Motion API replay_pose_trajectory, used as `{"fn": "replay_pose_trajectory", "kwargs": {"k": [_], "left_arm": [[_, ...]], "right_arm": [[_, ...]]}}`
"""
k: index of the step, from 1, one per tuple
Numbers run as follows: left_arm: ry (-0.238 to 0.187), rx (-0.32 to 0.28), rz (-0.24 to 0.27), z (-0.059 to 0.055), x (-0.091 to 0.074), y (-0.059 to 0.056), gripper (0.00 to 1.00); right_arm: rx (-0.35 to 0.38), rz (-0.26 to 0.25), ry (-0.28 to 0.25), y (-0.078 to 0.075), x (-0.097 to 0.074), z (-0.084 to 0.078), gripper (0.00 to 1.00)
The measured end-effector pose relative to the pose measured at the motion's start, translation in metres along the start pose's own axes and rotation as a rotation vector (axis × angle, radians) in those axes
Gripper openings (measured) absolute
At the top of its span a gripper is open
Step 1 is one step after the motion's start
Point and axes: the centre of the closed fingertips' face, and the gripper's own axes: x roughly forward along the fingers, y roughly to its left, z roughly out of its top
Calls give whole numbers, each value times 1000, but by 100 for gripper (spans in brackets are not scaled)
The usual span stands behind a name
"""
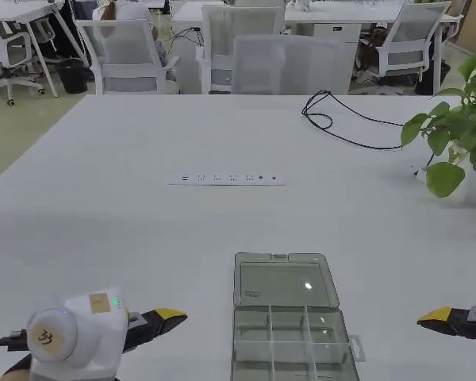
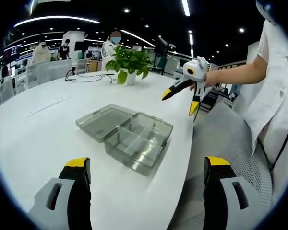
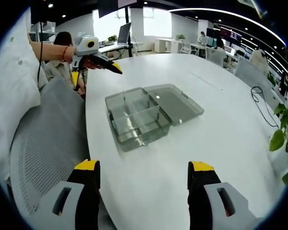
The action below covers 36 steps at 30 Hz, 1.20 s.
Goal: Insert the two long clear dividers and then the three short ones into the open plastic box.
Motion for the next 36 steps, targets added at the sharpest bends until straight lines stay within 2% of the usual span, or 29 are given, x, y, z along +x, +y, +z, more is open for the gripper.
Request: {"fn": "replay_pose_trajectory", "kwargs": {"k": [13, 26, 36], "left_arm": [[-12, -3, -3, 2, 1, -3, 100], [-15, 5, -7, 1, 0, -10, 100], [-12, 15, 8, 0, -4, -10, 100]], "right_arm": [[-12, 3, 6, 0, 0, 2, 76], [-42, 13, 1, 5, 2, 14, 76], [-51, 3, 13, 5, 0, 10, 78]]}}
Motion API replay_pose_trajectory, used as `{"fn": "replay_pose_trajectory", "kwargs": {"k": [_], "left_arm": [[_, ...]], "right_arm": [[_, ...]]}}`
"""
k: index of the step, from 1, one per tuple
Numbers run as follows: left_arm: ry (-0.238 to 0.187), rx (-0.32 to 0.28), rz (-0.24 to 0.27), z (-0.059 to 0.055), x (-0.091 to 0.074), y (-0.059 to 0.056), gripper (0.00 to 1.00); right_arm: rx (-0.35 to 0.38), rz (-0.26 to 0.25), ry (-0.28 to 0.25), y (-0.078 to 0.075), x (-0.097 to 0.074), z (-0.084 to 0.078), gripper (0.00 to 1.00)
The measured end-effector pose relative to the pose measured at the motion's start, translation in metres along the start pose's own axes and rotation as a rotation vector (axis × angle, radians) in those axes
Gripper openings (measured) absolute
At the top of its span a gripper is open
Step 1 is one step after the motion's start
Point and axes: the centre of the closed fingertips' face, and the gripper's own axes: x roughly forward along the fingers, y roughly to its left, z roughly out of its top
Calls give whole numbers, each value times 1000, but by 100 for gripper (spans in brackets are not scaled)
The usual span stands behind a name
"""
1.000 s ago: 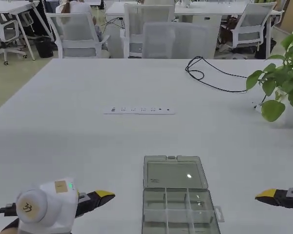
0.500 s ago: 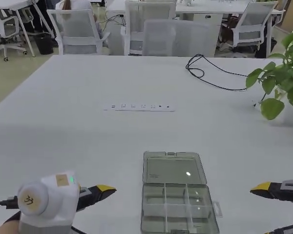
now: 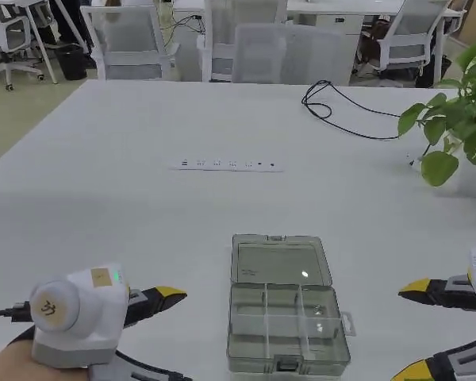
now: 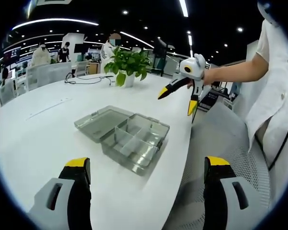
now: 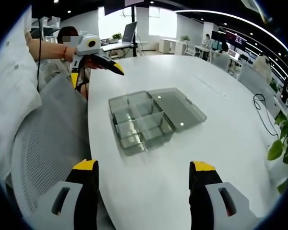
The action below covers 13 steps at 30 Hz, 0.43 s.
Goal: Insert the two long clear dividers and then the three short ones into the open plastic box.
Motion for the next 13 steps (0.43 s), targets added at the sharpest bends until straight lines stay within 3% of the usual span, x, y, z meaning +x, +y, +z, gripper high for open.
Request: {"fn": "replay_pose_trajectory", "kwargs": {"k": [13], "left_arm": [[4, 1, -8, -1, 2, -6, 100]], "right_arm": [[-5, -7, 7, 3, -5, -3, 79]]}}
